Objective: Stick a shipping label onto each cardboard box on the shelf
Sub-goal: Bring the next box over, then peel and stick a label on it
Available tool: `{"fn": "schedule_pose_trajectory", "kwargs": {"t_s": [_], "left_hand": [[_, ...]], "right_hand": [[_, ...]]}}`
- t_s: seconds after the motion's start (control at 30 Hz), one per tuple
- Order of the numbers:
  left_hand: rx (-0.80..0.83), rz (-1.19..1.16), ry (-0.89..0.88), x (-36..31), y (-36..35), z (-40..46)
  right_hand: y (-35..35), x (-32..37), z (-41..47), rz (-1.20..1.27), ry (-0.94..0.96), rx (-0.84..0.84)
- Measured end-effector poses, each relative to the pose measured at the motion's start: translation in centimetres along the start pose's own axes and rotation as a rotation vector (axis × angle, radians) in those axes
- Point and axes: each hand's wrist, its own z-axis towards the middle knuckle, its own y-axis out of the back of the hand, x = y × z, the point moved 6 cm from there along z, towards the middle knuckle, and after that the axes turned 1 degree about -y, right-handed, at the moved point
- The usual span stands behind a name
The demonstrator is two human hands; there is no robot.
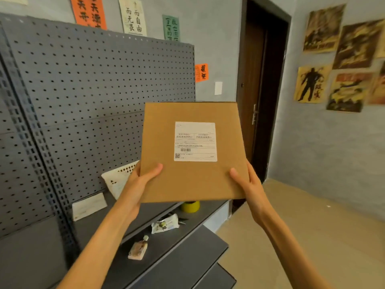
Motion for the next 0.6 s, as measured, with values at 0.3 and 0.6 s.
{"fn": "schedule_pose_trajectory", "kwargs": {"t_s": [0.3,0.6], "left_hand": [[0.096,-0.075,-0.011,1.3,-13.8,2.4],[0.122,-0.091,0.048,4.2,-21.1,6.6]], "right_hand": [[13.0,1.7,2.7,-0.058,0.039,-0.083],[19.9,-0.4,6.5,-0.082,0.004,-0.151]]}}
